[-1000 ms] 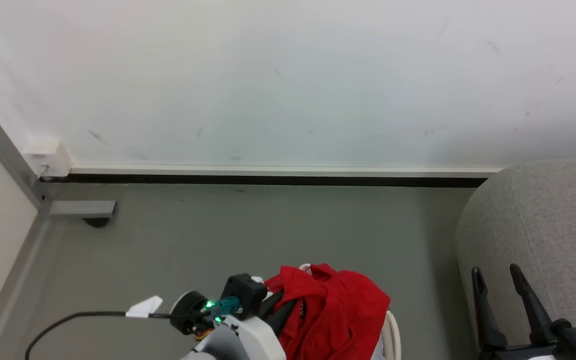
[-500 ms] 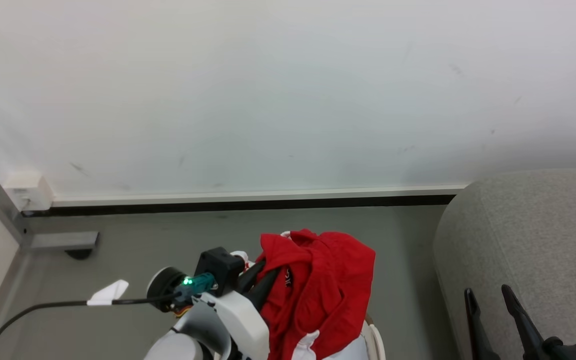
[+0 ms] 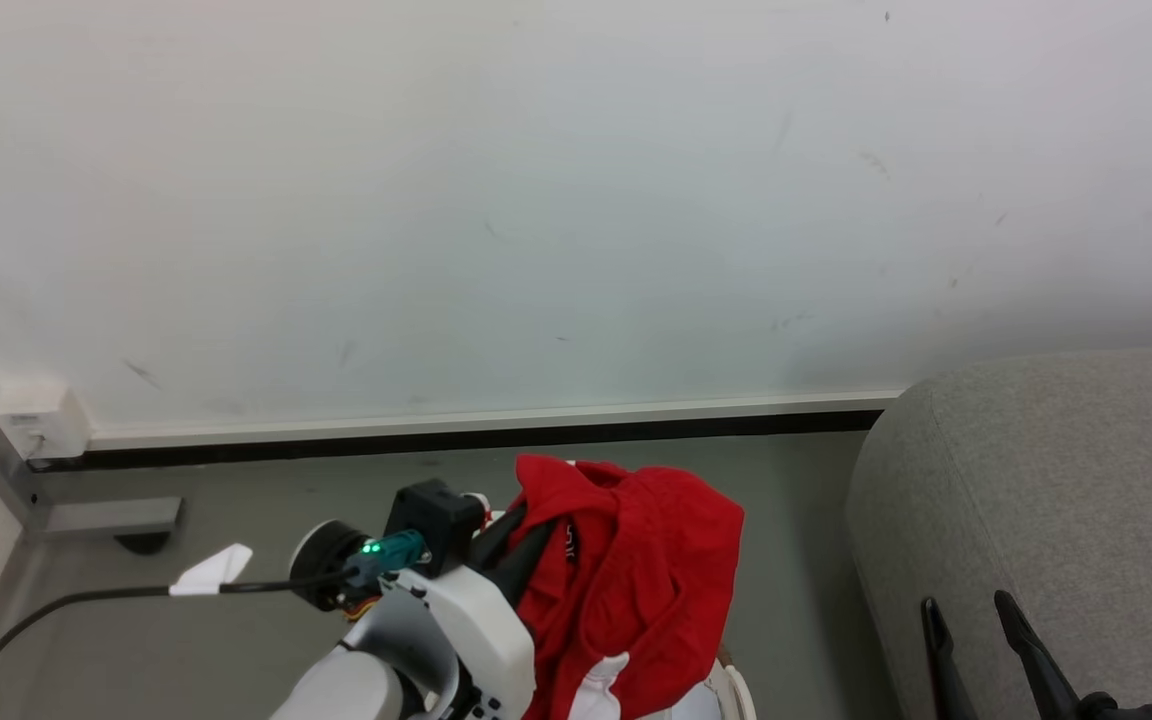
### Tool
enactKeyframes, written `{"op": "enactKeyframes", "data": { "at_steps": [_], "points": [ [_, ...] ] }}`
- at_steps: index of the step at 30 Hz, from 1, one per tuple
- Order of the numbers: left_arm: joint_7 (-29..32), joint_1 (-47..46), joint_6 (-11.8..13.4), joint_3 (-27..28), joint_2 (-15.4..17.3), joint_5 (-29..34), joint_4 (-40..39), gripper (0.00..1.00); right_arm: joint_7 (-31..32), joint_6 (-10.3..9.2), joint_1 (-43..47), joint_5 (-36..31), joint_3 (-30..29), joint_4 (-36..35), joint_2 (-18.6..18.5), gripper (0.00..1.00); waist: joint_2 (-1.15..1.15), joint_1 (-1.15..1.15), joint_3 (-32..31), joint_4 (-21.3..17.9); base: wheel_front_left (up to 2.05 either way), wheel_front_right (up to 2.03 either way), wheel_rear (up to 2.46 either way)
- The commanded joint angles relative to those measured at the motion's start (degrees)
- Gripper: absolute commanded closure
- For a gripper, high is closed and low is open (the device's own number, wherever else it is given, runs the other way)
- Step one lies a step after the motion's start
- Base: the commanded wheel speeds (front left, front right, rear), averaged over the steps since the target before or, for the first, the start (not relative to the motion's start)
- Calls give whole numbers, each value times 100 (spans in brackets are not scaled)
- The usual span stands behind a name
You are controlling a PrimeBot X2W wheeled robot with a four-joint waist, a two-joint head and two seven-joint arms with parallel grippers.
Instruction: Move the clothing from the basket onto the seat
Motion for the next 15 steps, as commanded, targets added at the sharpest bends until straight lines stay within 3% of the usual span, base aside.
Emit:
{"op": "enactKeyframes", "data": {
  "at_steps": [1,15],
  "points": [
    [-48,-72,30,-1,6,-3,-18,100,-2,-14,62,-29,-5,-16,-19,0,0,0,0,11,0,0,0],
    [-92,-101,62,-46,39,-33,-58,100,-1,-14,-87,-228,185,-56,-19,0,0,0,85,97,0,0,0]
  ]
}}
